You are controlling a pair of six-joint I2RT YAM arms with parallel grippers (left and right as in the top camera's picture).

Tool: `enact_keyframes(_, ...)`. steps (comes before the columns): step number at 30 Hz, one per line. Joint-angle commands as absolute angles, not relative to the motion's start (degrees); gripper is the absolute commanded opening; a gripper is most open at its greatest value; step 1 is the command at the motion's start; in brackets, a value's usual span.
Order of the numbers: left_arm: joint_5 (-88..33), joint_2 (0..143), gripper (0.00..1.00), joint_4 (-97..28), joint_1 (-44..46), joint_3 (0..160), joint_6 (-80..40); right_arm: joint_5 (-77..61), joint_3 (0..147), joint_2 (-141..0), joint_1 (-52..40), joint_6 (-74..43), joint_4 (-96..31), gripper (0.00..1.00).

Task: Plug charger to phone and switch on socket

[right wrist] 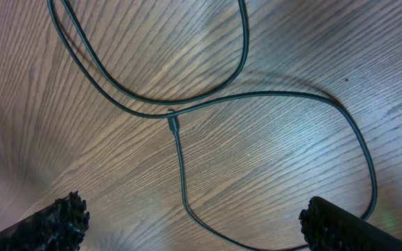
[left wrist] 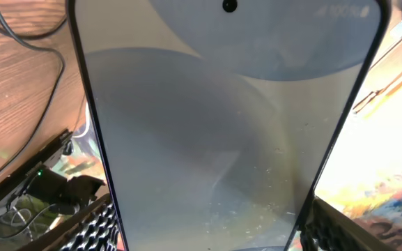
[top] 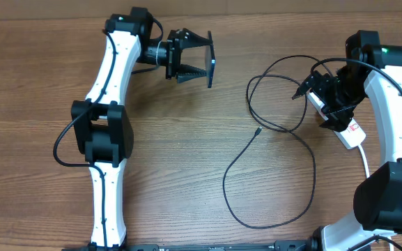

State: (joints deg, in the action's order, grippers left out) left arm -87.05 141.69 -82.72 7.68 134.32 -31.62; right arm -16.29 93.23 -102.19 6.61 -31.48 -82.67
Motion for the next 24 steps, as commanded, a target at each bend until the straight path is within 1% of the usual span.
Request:
enact_keyframes(1,-90.7,141.8,0.71,-82.7,6.7,136.1,-31.9,-16.6,94.5,-102.0,6.4,-31.4,-82.7,1.0)
enact_keyframes(7,-90.7,141.8,0.71,-82.7,6.7,136.1,-31.7,-18.6,94.5,-102.0,6.4,-30.8,-83.1,1.0)
enact_keyframes(10,-90.7,141.8,0.71,-82.7,6.6,136.1,-31.8,-24.4,94.5,-102.0,6.3,-24.3,-82.8,1.0)
enact_keyframes(13,-90.7,141.8,0.71,-82.7,6.4,136.1,-31.7,-31.9,94.5,-102.0,5.5,-14.9,-82.1,1.0)
enact_keyframes(17,-90.7,141.8,0.71,-82.7,6.3,136.1,-31.7,-38.1,94.5,-102.0,3.1,-6.8,-81.8,1.0)
enact_keyframes(19,-90.7,141.8,0.71,-82.7,6.3,136.1,-31.7,-38.0,94.5,-102.0,1.3,-5.3,-80.9,1.0)
enact_keyframes(24,-90.7,141.8,0.71,-82.7,6.3,136.1,-31.7,-37.5,94.5,-102.0,-3.4,-6.0,-76.6,1.0)
